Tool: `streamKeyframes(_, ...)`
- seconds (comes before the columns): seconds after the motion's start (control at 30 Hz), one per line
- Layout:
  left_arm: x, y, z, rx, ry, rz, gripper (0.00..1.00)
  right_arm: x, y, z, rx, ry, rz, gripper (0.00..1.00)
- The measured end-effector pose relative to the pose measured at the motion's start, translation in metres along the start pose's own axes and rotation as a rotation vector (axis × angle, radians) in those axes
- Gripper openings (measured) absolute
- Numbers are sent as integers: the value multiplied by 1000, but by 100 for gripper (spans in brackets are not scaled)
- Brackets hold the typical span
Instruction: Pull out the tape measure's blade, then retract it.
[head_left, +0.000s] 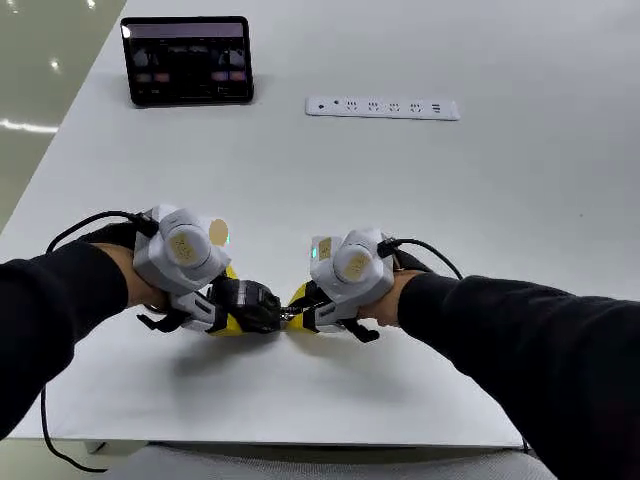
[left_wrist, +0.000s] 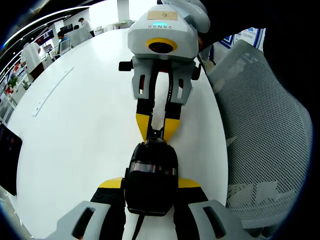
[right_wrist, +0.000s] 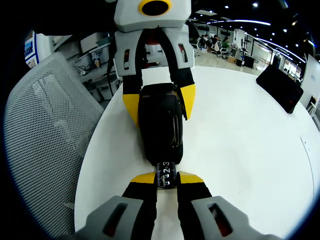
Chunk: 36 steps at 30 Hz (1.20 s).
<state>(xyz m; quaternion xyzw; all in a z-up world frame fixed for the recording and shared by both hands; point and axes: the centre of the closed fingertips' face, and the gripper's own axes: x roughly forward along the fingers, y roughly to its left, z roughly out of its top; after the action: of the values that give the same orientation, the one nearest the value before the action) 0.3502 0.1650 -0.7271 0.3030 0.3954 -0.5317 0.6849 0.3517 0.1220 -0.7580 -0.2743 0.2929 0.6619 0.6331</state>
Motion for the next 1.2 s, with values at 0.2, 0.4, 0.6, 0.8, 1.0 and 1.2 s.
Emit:
streamKeyframes(0.2,1,1,0,6,-4,7,33,-4,0,-5,3,5,-1,10)
streamKeyframes(0.4,1,1,0,-1,-9,9,33,-8,-1,-10,6,4,-10,10)
streamKeyframes(0.6,1,1,0,-4,-11,7,33,-12,-2,-14,12,5,-16,10)
streamKeyframes(0.8,1,1,0,-5,-14,5,33,-16,-2,-18,0,15,-26,10)
streamKeyframes(1.0,1,1,0,-1,-14,6,33,-20,-2,-22,9,15,-31,10)
streamKeyframes(1.2,1,1,0,-1,-18,6,33,-26,-3,-27,14,21,-35,10)
